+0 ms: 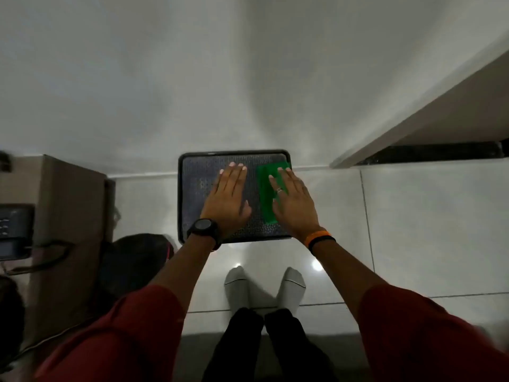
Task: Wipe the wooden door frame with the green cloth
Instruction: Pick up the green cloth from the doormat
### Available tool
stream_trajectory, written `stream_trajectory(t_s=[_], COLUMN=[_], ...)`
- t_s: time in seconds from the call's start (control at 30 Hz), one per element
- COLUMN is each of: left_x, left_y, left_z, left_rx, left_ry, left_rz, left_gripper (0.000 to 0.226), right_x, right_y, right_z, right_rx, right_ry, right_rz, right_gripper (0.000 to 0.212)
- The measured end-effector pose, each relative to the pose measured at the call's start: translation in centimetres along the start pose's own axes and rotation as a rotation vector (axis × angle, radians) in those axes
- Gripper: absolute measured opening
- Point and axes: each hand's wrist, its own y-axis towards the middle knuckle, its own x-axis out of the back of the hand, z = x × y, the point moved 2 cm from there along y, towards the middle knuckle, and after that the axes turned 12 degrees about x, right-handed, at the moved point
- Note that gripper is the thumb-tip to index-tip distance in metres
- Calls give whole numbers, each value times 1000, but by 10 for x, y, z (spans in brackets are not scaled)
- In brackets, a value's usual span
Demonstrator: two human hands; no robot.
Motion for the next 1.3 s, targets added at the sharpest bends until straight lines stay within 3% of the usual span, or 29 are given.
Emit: stream_trajectory(t_s=[0.07, 0.2, 0.47, 0.6, 0.73, 0.9, 1.2, 1.3], left_x=[-33, -99, -139, -115, -49, 70, 369, 474], left_y=[5, 14, 33, 32, 24, -1, -8, -5], left_z=[11, 33, 50, 41, 19, -27, -145, -187], left_rx=[33, 81, 73, 87, 61, 13, -146, -218], left_ry=[9, -1, -53, -67, -61, -49, -32, -11], left_rz=[32, 96, 54, 6, -95, -237, -689, -859], left_gripper=[79, 79, 77, 75, 75, 72, 76, 75], right_x=[-32, -90, -113, -97, -39, 84, 394, 498], right_y=[10, 27, 55, 67, 48, -2, -56, -66], right_z=[-16, -44, -57, -59, -39, 11, 106, 137], right_rx=[-39, -45, 34, 7, -74, -12, 68, 160], right_ry=[-2, -32, 7, 31, 97, 163, 44, -28], right_rz=[108, 155, -149, -25, -111, -408, -1013, -1230], right_gripper=[61, 61, 27, 33, 31, 24, 36, 29])
